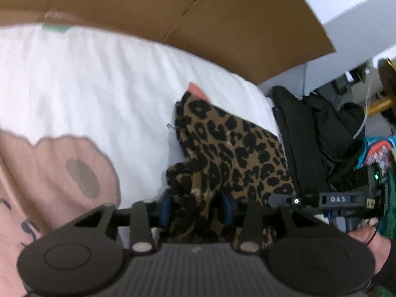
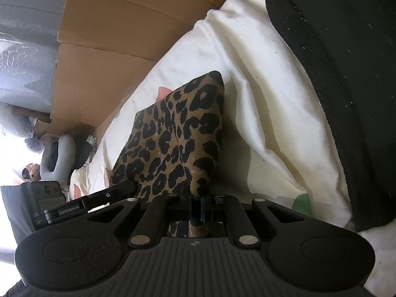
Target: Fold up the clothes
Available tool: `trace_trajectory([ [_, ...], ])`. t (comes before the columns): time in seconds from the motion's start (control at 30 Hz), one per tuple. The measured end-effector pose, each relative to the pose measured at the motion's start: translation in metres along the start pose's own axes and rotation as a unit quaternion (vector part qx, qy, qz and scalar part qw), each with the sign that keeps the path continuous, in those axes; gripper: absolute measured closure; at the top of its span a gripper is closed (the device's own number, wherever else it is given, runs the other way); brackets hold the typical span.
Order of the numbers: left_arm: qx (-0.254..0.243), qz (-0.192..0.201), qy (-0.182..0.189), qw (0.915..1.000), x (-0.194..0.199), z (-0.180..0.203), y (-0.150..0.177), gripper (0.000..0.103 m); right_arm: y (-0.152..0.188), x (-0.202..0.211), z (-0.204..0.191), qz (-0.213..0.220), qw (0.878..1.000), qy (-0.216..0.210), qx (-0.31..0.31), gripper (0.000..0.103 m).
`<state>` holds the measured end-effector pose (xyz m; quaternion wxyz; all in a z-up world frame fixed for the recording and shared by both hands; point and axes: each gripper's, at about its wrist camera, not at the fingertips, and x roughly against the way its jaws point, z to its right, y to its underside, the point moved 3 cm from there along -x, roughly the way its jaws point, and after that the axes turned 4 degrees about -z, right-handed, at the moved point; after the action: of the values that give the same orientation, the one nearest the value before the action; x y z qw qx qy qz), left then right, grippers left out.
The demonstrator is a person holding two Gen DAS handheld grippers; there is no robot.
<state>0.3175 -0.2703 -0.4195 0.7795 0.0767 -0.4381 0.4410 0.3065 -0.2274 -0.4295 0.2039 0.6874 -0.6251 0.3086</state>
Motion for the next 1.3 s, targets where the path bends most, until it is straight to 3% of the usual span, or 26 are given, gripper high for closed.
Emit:
trace_trajectory([
  [0.13, 0.017, -0.001, 0.012, 0.9998, -0.003, -0.007, -0.001, 0.051, -0.002, -0.001, 0.001, -0.005, 1.000, 0.008, 0.001, 0.085],
  [0.23, 0.029, -0.002, 0.022, 0.9993, -0.006, -0.011, -0.001, 0.048, -0.002, -0.004, 0.004, -0.008, 1.000, 0.008, 0.001, 0.081],
  [0.43, 0.055, -0.005, 0.046, 0.9974, -0.012, -0.019, -0.003, 0.046, 0.002, -0.008, 0.017, -0.011, 0.999, -0.037, -0.039, 0.074],
  [0.73, 0.084, -0.035, 0.107, 0.9901, -0.032, -0.017, -0.006, 0.046, 0.009, -0.021, 0.019, -0.013, 0.996, -0.064, -0.062, 0.076],
  [0.8, 0.078, -0.038, 0.098, 0.9914, -0.034, -0.017, -0.006, 0.059, 0.010, -0.022, 0.020, -0.013, 0.996, -0.067, -0.064, 0.081],
  [0.9, 0.079, -0.042, 0.097, 0.9913, -0.033, -0.021, -0.007, 0.069, 0.012, -0.023, 0.018, -0.010, 0.996, -0.065, -0.060, 0.090],
  [1.3, 0.036, -0.013, 0.044, 0.9983, -0.008, 0.001, -0.001, 0.074, 0.012, -0.011, -0.014, 0.016, 1.000, -0.020, 0.004, 0.095],
])
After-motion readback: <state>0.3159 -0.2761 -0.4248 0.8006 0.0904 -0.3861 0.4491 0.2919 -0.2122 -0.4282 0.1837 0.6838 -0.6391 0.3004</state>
